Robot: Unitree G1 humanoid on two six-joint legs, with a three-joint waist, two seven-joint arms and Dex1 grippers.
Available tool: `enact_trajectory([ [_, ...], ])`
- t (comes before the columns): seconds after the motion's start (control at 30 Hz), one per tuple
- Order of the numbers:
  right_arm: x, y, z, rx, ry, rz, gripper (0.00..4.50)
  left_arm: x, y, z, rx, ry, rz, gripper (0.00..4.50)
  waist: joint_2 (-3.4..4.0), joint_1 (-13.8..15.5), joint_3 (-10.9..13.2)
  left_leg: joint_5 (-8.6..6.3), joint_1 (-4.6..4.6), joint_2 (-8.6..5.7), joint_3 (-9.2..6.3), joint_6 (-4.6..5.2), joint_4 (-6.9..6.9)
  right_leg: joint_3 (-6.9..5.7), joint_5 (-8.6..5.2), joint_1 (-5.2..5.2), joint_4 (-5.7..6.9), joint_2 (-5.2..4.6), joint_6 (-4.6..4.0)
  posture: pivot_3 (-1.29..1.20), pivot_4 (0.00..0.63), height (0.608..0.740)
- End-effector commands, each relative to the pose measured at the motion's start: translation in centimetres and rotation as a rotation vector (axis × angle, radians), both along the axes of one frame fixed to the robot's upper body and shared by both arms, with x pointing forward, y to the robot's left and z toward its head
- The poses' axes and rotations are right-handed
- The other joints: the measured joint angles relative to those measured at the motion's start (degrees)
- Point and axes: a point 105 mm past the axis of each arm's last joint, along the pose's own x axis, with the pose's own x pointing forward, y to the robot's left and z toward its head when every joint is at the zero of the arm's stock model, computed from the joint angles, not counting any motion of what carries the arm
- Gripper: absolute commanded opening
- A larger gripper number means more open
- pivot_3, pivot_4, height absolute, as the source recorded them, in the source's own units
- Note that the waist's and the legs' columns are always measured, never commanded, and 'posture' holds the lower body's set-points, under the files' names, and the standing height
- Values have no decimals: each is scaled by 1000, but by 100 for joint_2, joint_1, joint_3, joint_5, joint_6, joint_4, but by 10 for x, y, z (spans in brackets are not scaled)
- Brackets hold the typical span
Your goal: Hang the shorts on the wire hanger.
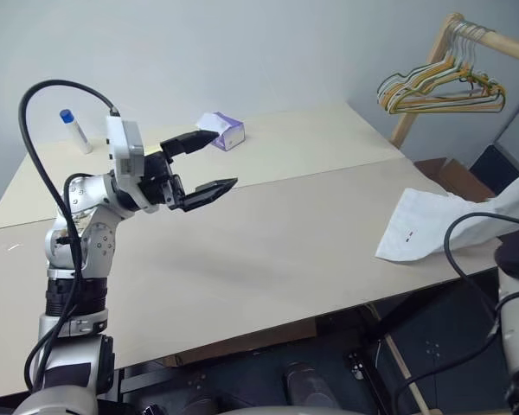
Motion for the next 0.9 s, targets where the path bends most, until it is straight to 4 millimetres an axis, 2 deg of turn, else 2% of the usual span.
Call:
enact_trajectory([
  [0.03, -1, -2, 13, 15, -45, -27, 0, -4, -3, 8, -3, -39, -16, 4468, 0, 3, 0, 0, 0, 0, 0, 0, 0, 0, 0, 0, 0, 0, 0, -156, 0, 740],
  [0.13, -2, -2, 9, 6, -12, -34, 0, -4, -3, 8, -3, -39, -22, 4468, -1, 4, 0, 0, -1, 0, -1, 0, 0, -1, 0, 0, -2, 1, 0, -157, 0, 740],
  [0.33, -10, -10, 11, -116, 52, -90, 1865, -8, -3, 9, -9, -39, -43, 4500, 1, 11, 1, 0, -1, 0, -1, 0, -1, -1, 0, -1, -4, 0, 1, -153, 0, 740],
  [0.53, -11, -10, 13, -178, 75, -100, 3919, -6, -5, 8, -8, -45, -36, 4500, 3, 9, 2, 0, -1, 1, -2, 0, -1, -1, 0, -1, -4, 1, 1, -154, 0, 740],
  [0.6, -12, -8, 13, -186, 76, -103, 4478, -6, -5, 8, -9, -46, -36, 4500, 3, 8, 2, 0, -1, 1, -1, 0, -1, 0, 1, -1, -3, 1, 1, -154, 0, 740],
  [0.77, -16, -6, 33, -395, 116, -135, 4478, -5, -4, 7, -6, -40, -28, 4500, 6, 11, 4, 0, -1, 1, -2, 0, 1, 0, 1, -1, -2, 1, 2, -154, 0, 740],
  [0.9, -13, 8, 63, -660, 130, -157, 4478, -4, -3, 7, 2, -40, -23, 4500, 11, 8, 6, 0, 0, 1, -4, 0, 0, 0, 1, -4, 0, 1, 3, -154, 0, 740],
])
